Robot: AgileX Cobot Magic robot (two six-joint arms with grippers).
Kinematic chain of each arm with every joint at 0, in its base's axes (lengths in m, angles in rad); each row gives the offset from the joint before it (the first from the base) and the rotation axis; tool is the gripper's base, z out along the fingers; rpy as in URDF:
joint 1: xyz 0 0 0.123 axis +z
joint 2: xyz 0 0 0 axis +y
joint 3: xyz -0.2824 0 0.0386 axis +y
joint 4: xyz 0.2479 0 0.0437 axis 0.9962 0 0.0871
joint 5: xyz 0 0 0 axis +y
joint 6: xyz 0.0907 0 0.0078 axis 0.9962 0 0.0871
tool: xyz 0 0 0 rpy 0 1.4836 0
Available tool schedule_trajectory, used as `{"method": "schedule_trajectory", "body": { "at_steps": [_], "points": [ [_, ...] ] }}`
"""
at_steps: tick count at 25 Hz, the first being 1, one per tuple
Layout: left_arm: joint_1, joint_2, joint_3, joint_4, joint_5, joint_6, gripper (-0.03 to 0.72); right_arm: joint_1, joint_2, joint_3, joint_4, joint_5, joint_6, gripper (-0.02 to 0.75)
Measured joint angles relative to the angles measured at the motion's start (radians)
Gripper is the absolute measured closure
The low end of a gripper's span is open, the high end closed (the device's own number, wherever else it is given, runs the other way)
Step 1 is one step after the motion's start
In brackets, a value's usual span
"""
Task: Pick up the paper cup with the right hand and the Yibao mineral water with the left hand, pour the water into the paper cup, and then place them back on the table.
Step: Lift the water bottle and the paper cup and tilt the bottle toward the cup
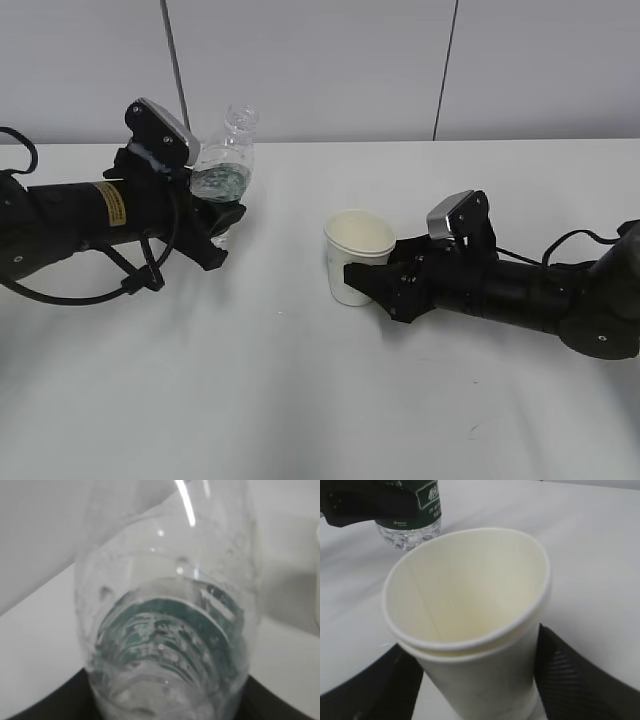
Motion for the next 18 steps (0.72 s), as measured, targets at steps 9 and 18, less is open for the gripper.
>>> {"method": "schedule_trajectory", "body": {
  "at_steps": [9, 18],
  "points": [
    [-0.033, -0.153, 0.006, 0.118, 0.247, 0.000, 0.335, 0.014, -0.002, -0.056, -0.123, 0.032, 0.115, 0.219],
    [-0.109, -0.218, 0.000, 0.255, 0.482, 0.000, 0.336, 0.114, -0.003, -0.129, -0.184, 0.103, 0.181, 0.220]
  ]
}}
